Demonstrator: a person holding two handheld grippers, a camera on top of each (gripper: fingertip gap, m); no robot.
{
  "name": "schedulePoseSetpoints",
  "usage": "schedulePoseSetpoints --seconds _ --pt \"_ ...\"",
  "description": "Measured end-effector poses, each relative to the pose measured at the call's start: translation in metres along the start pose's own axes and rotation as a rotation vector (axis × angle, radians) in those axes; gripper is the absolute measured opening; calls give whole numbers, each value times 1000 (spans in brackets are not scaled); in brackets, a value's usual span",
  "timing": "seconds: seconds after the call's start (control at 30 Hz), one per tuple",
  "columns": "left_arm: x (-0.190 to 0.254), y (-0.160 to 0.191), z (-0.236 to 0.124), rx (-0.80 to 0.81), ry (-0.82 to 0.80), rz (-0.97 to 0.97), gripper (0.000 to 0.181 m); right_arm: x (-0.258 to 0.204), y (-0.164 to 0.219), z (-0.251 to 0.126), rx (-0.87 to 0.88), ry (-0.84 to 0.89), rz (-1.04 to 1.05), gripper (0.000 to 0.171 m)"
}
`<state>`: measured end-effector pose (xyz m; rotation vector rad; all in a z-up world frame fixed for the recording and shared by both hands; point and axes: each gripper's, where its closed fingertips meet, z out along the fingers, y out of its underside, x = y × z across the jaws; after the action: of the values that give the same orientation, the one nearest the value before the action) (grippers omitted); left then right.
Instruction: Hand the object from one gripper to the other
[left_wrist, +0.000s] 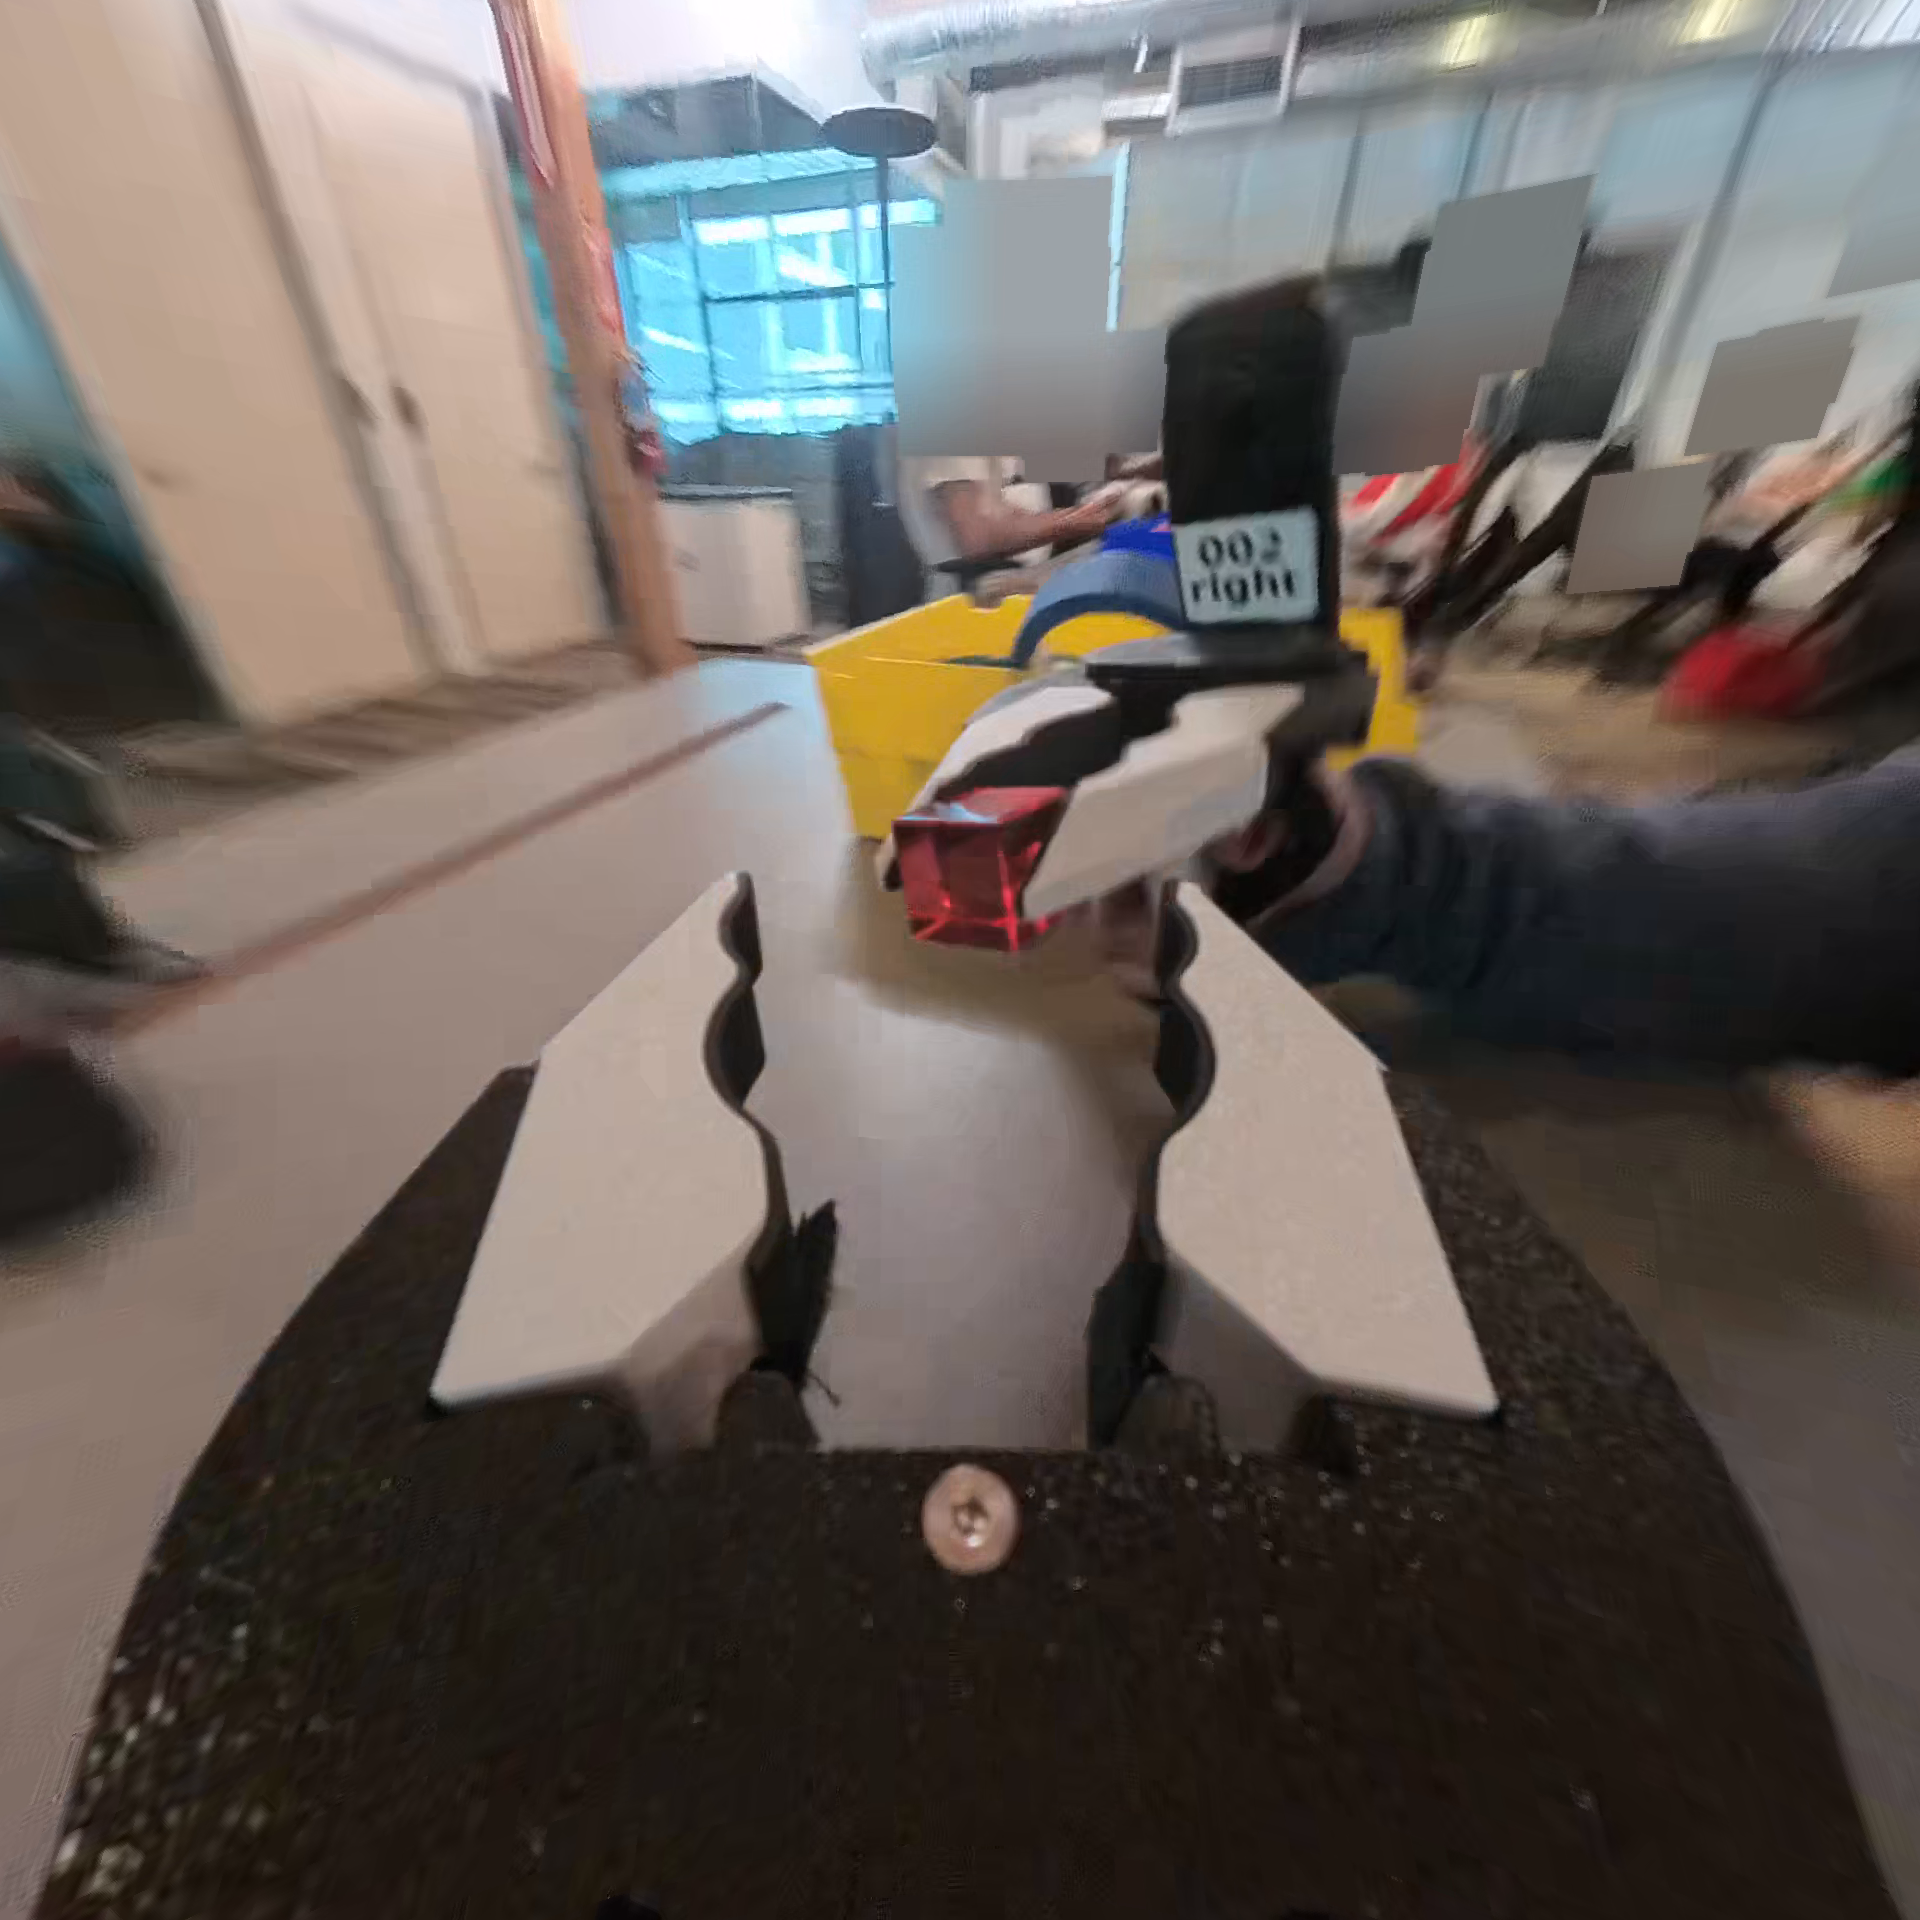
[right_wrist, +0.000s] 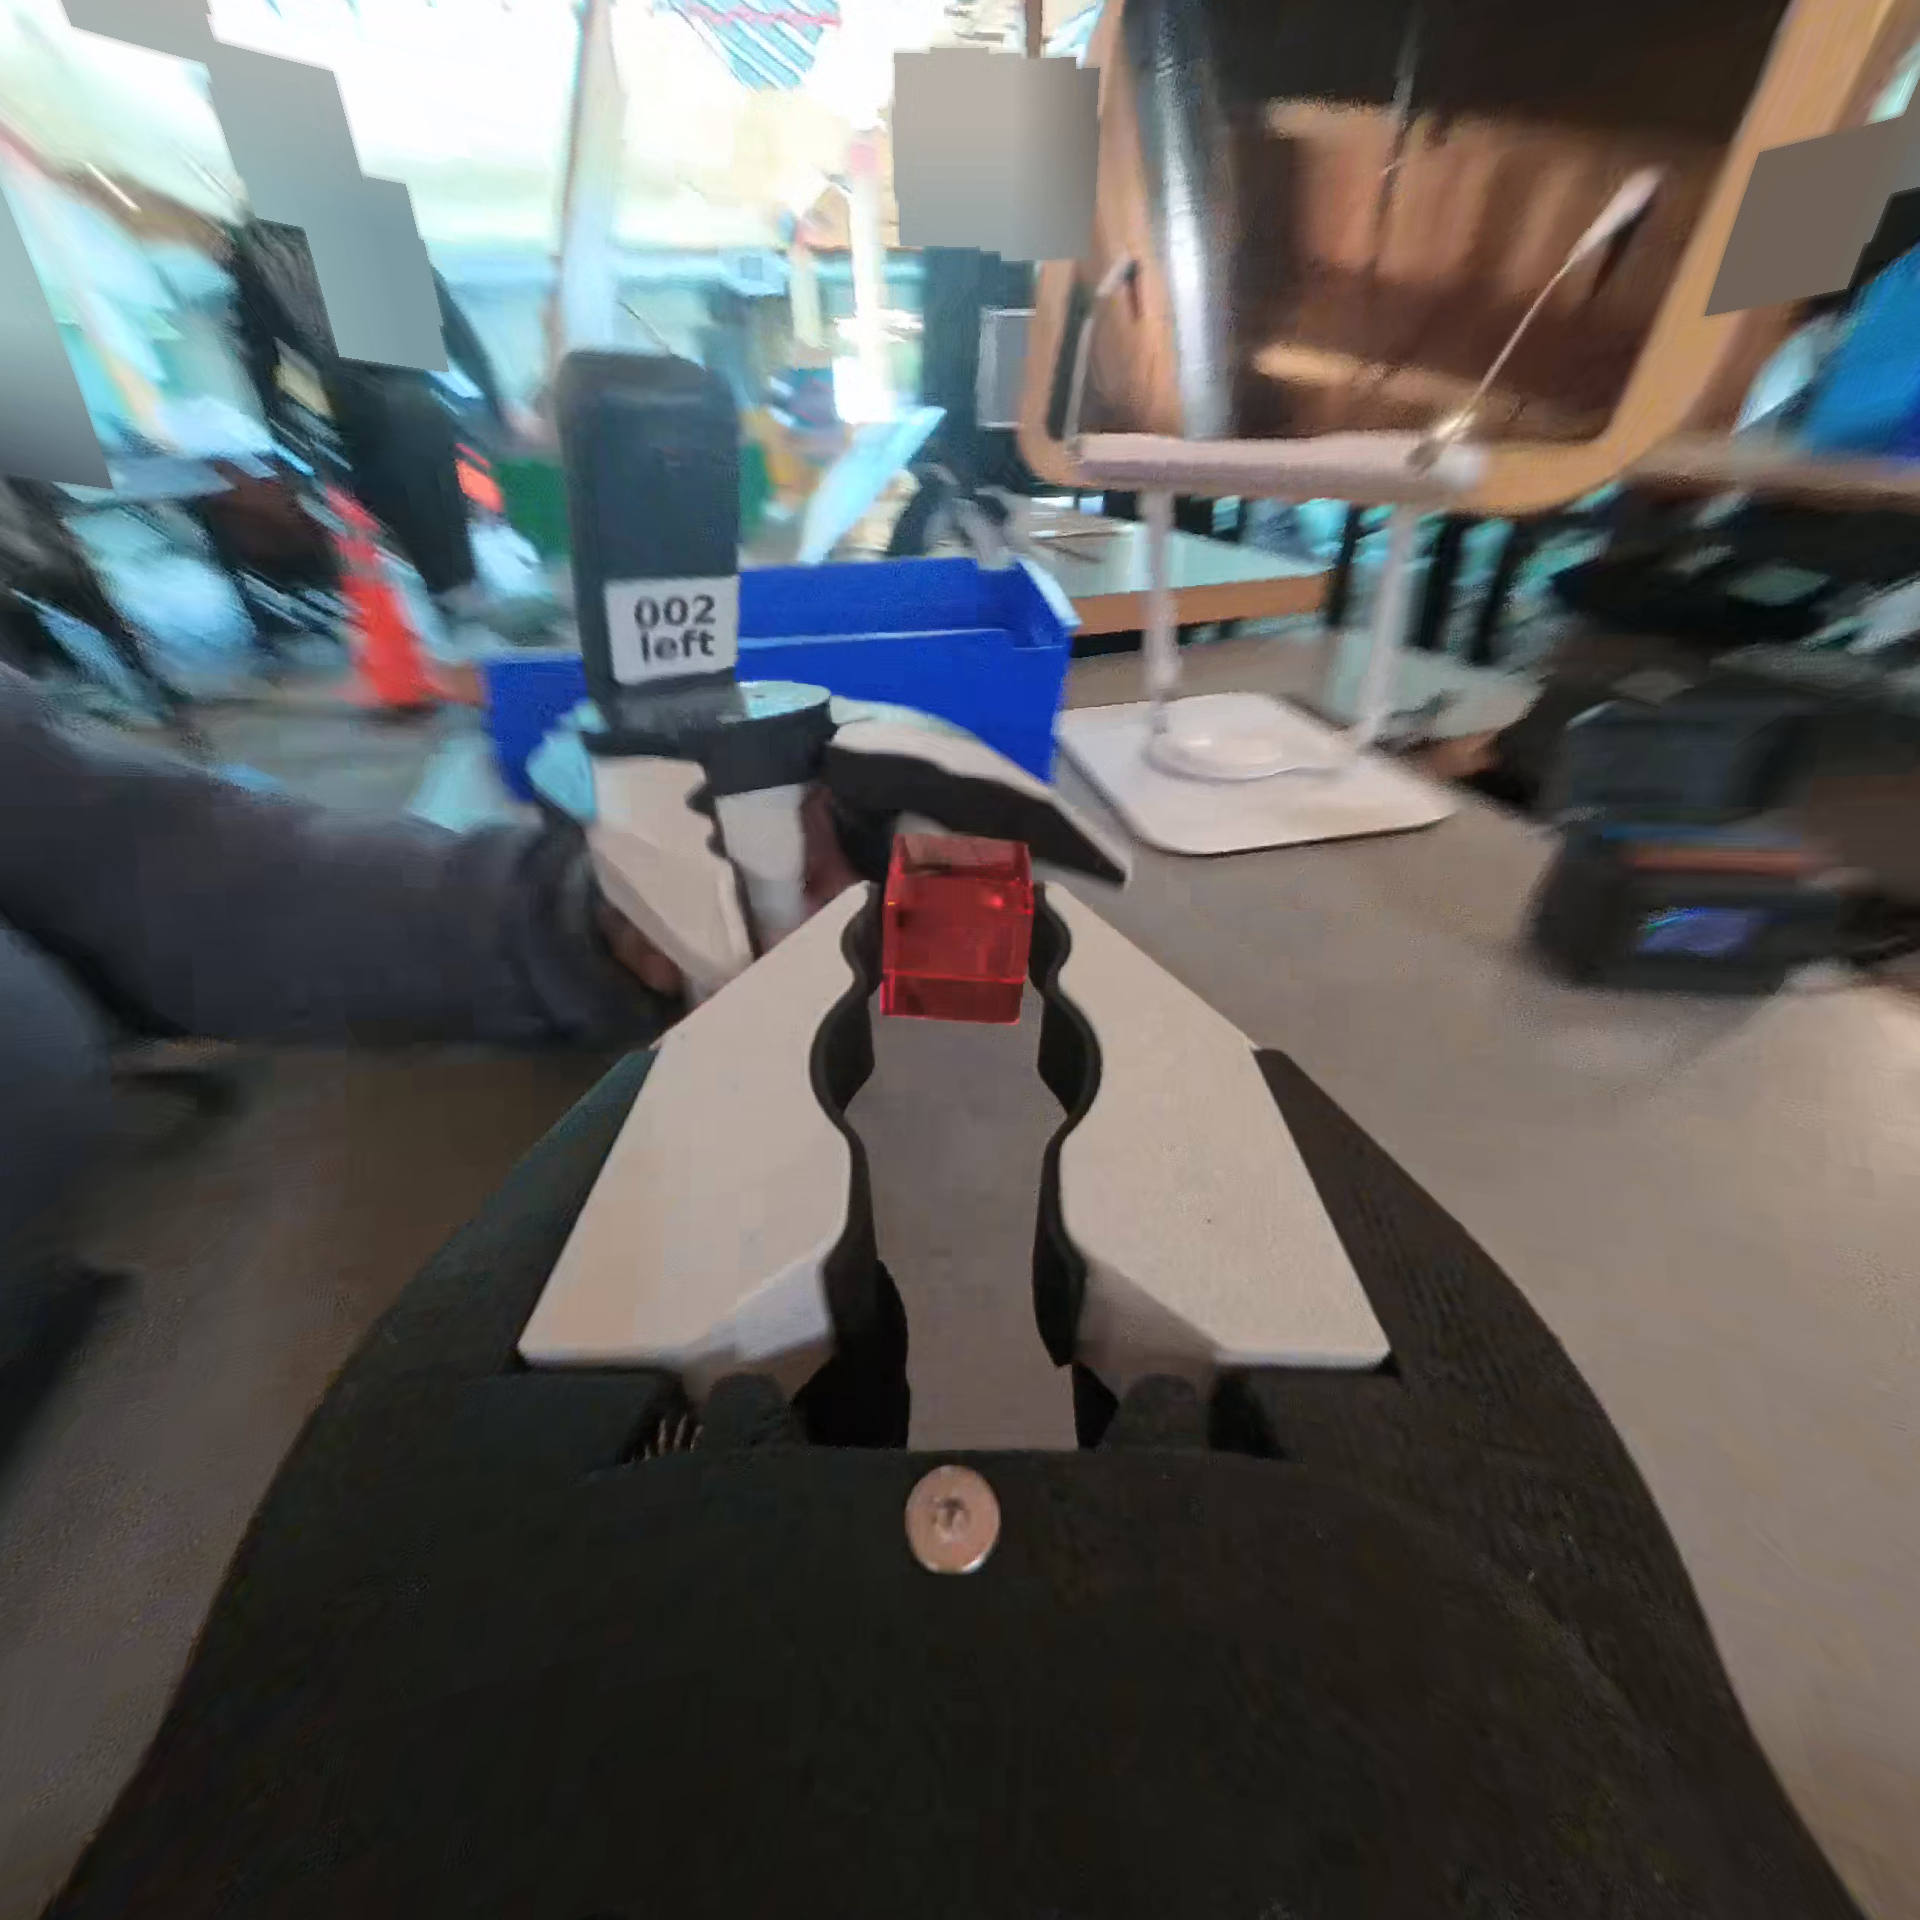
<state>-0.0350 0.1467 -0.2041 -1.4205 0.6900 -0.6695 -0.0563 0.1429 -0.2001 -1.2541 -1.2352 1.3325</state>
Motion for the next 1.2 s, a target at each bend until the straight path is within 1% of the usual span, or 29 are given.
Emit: schedulePoseSetpoints --seconds 0.07,0.13,0.17,0.23,0.27,0.3,0.33,0.37,0.43,0.47,0.5,0.53,0.6,0.63,0.73,0.83,0.87,0.9,0.97,1.0,1.03,1.07,1.13,1.17,1.2 --pt "1 -4 -3 -22 -92 308 73 -4 -3 -3 33 -113 213 26" --pt "8 -1 -4 -62 -139 565 68 -15 -1 -5 3 -264 420 26" --pt "12 3 -2 -88 -138 657 63 -22 1 -7 -16 -339 506 25" --pt "27 13 2 -117 -75 744 58 -34 5 -11 -57 -472 637 25" --pt "37 20 4 -135 -16 754 55 -39 10 -12 -90 -511 687 25" --pt "42 26 6 -154 22 743 48 -43 15 -13 -123 -539 713 25" --pt "44 28 7 -158 34 733 39 -46 20 -13 -154 -550 718 26" --pt "43 27 6 -150 31 731 26 -48 24 -12 -182 -553 710 26" --pt "41 24 5 -143 27 708 25 -49 24 -10 -181 -540 690 26" --pt "34 23 6 -161 -10 684 25 -44 22 -8 -162 -505 679 26" --pt "23 23 7 -193 -82 680 25 -35 22 -4 -141 -437 656 27" --pt "9 24 7 -238 -170 698 25 -21 24 0 -127 -335 616 31" --pt "-17 33 3 -367 -318 728 25 5 29 4 -125 -123 506 48" --pt "-24 37 1 -415 -362 742 25 12 30 5 -129 -47 453 50" --pt "-32 44 0 -480 -414 752 25 15 33 10 -185 87 317 53" --pt "-29 43 2 -479 -412 752 26 17 44 14 -269 182 178 51" --pt "-28 43 2 -476 -411 758 25 13 43 16 -267 172 164 46" --pt "-28 42 2 -472 -416 767 25 10 42 18 -256 156 165 32" --pt "-23 40 3 -425 -371 748 25 6 41 17 -257 113 197 31" --pt "-13 34 5 -353 -316 699 30 1 39 16 -245 56 247 31" --pt "2 30 9 -286 -220 630 46 -6 33 14 -212 -21 327 31" --pt "11 25 10 -239 -160 565 61 -15 26 13 -172 -116 424 31" --pt "21 16 8 -175 -96 531 54 -34 10 4 -102 -346 625 30" --pt "27 11 6 -127 -70 553 51 -43 4 -2 -90 -453 700 30" --pt "33 5 4 -80 -52 584 48 -49 2 -6 -93 -515 740 31"
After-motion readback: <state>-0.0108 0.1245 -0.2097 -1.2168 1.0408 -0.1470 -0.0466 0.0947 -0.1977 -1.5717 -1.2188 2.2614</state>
